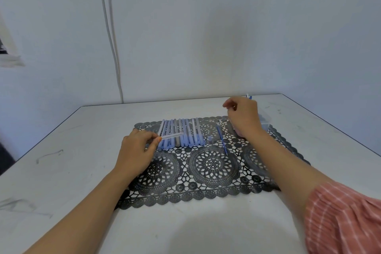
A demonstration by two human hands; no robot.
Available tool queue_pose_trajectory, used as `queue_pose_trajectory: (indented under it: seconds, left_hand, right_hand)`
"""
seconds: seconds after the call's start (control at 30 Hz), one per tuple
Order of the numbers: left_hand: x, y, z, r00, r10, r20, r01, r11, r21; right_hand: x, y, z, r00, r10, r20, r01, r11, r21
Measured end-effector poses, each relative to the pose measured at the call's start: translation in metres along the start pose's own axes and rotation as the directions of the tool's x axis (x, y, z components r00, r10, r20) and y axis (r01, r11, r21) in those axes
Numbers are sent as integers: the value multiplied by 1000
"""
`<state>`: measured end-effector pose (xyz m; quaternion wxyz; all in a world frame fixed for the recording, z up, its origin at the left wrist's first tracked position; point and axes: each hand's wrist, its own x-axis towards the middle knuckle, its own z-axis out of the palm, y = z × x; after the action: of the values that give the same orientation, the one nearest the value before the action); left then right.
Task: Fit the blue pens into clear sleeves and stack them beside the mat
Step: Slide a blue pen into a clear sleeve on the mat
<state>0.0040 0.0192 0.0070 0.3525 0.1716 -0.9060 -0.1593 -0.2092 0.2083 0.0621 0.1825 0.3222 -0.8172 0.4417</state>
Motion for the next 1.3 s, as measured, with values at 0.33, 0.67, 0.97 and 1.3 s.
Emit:
queue_pose_trajectory:
  seconds: [0.33, 0.67, 0.97, 1.3]
  left_hand:
    - [0, 1, -1, 1000, 11, -15, -11, 1000, -5]
    - [2, 0, 1, 1000, -8, -8, 8, 1000, 0]
    - [1, -1, 0, 1000, -6, -16, 6, 1000, -4]
    - [2, -4, 2, 1000, -8, -13, 8, 1000, 8]
  right_hand:
    - [30, 30, -6, 950, 288, 122, -248, 931, -267]
    - [26, 33, -4, 921, 361, 147, -275, 870, -409]
    - [28, 36, -2, 932, 336, 135, -269, 892, -364]
    - [31, 23, -12, 979, 200, -43, -204, 975, -94]
